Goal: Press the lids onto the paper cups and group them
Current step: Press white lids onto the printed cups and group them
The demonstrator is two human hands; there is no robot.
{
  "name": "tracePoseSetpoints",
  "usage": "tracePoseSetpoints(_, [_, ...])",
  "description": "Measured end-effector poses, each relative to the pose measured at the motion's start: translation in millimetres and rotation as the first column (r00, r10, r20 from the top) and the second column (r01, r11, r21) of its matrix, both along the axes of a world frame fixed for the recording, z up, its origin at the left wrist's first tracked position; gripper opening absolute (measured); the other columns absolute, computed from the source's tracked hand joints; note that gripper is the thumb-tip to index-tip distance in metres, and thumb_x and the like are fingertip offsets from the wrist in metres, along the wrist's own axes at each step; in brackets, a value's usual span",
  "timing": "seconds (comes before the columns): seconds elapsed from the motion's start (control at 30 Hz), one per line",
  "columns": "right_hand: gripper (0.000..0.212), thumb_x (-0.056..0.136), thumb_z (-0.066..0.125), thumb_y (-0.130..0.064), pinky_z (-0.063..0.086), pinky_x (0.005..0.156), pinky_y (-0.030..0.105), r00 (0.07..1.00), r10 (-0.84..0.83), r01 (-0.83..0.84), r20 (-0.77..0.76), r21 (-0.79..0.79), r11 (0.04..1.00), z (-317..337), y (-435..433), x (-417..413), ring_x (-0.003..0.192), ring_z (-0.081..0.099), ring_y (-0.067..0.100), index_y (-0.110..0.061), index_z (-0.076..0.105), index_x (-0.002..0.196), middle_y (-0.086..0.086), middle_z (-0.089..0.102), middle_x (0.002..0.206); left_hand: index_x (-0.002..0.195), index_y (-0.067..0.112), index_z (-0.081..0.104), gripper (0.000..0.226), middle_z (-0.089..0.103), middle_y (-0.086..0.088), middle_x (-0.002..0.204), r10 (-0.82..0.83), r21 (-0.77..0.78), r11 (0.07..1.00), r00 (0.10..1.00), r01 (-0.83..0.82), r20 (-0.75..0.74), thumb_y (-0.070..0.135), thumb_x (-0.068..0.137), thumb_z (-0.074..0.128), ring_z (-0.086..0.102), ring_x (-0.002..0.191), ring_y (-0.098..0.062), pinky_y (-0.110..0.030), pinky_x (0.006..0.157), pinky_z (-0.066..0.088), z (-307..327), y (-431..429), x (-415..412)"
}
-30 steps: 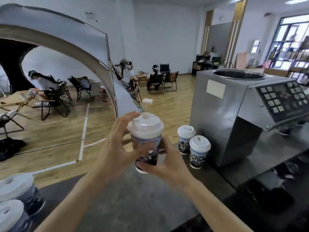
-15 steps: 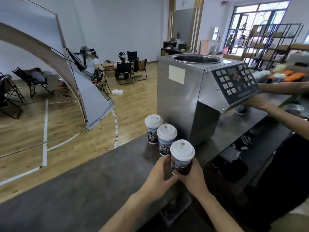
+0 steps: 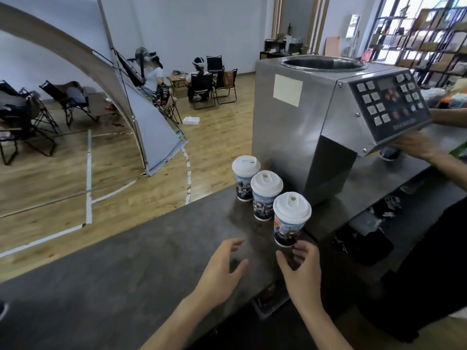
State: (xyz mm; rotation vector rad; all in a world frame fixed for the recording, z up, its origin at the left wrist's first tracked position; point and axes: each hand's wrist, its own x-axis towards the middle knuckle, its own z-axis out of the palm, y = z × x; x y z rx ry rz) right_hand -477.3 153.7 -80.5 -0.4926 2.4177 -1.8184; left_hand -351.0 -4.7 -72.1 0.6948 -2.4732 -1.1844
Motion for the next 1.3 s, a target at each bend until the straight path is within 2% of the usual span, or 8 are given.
tracePoseSetpoints(0.23, [0.03, 0.092, 0.076, -0.019, 0.044, 0.092, 0.028, 0.901, 0.414, -0.409, -0.133, 0.066, 0.91, 6, -53, 73, 0.103, 0.06, 0.012, -0.024, 0.058, 0.116, -0.004, 0.062, 0.11, 0.139, 0.026, 0.053, 0.038, 0.054, 0.017, 0.135, 0.324, -0.082, 0.94, 0.941, -0.332, -0.092, 0.028, 0.102, 0.062, 0.046, 0.127, 0.006, -0.005, 0.106, 0.032, 7, 5, 93])
tracePoseSetpoints(0.43, [0.027, 0.098, 0.068, -0.028, 0.041, 0.095, 0.022, 0.631, 0.768, -0.755, -0.115, 0.139, 0.641, 8, -120, 145, 0.11, 0.054, 0.005, -0.028, 0.054, 0.121, -0.01, 0.055, 0.116, 0.132, 0.019, 0.06, 0.033, 0.06, 0.006, 0.13, 0.597, -0.275, 0.735, 0.784, -0.62, -0.171, 0.022, 0.1, 0.06, 0.053, 0.124, -0.007, -0.02, 0.108, 0.042, 16, 14, 204])
tracePoseSetpoints(0.6, [0.025, 0.096, 0.071, -0.019, 0.041, 0.095, 0.017, 0.416, 0.892, -0.879, -0.176, 0.172, 0.444, 10, -147, 207, 0.109, 0.055, 0.003, -0.025, 0.058, 0.117, -0.008, 0.056, 0.114, 0.124, 0.015, 0.063, 0.031, 0.063, -0.001, 0.128, 0.731, -0.543, 0.358, 0.59, -0.76, -0.344, 0.023, 0.094, 0.064, 0.057, 0.122, -0.019, -0.035, 0.106, 0.046, 40, 20, 284])
tracePoseSetpoints(0.73, [0.024, 0.098, 0.07, -0.021, 0.042, 0.098, 0.016, 0.279, 0.945, -0.93, -0.169, 0.197, 0.31, 8, -149, 233, 0.115, 0.054, -0.003, -0.028, 0.058, 0.117, -0.015, 0.054, 0.116, 0.132, 0.007, 0.058, 0.061, 0.054, -0.014, 0.141, 0.918, -0.643, 0.016, 0.266, -0.766, -0.293, 0.042, 0.085, 0.074, 0.046, 0.137, -0.037, -0.049, 0.115, 0.033, 62, 11, 338])
tracePoseSetpoints(0.87, [0.032, 0.093, 0.076, -0.017, 0.045, 0.1, 0.023, 0.231, 0.954, -0.939, -0.193, 0.212, 0.27, 6, -148, 246, 0.114, 0.056, 0.002, -0.027, 0.058, 0.118, -0.012, 0.057, 0.115, 0.135, 0.004, 0.058, 0.077, 0.052, -0.021, 0.146, 0.981, -0.679, 0.113, 0.19, -0.726, -0.041, 0.037, 0.072, 0.09, 0.048, 0.134, -0.046, -0.061, 0.114, 0.034, 61, 9, 358])
tracePoseSetpoints(1.1, [0.08, 0.078, 0.087, -0.043, 0.037, 0.107, 0.01, 0.003, 0.989, -0.973, -0.146, 0.23, 0.036, 12, -160, 276, 0.132, 0.045, -0.01, -0.031, 0.042, 0.144, -0.021, 0.049, 0.139, 0.119, 0.01, 0.065, 0.057, 0.056, -0.009, 0.135, 0.901, -0.505, 0.185, 0.351, -0.843, -0.256, 0.024, 0.071, 0.092, 0.048, 0.123, -0.031, -0.023, 0.091, 0.043, 53, 23, 340])
tracePoseSetpoints(1.2, [0.098, 0.072, 0.089, -0.045, 0.045, 0.107, 0.019, -0.022, 0.998, -0.996, -0.061, 0.088, -0.016, 10, -166, 283, 0.133, 0.052, -0.003, -0.029, 0.036, 0.152, -0.022, 0.052, 0.145, 0.12, 0.015, 0.065, 0.05, 0.055, -0.002, 0.137, 0.815, -0.45, 0.369, 0.516, -0.813, -0.264, 0.038, 0.079, 0.083, 0.047, 0.127, -0.023, -0.007, 0.1, 0.031, 58, 30, 322])
tracePoseSetpoints(1.3, [0.083, 0.072, 0.091, -0.038, 0.055, 0.096, 0.023, 0.021, 0.998, -1.0, -0.061, 0.003, 0.021, 5, -171, 278, 0.121, 0.064, 0.003, -0.036, 0.047, 0.143, -0.019, 0.065, 0.132, 0.125, 0.026, 0.062, 0.049, 0.051, 0.012, 0.141, 0.721, -0.404, 0.551, 0.661, -0.73, -0.209, 0.065, 0.096, 0.053, 0.048, 0.131, -0.011, -0.019, 0.101, 0.044, 70, 28, 312])
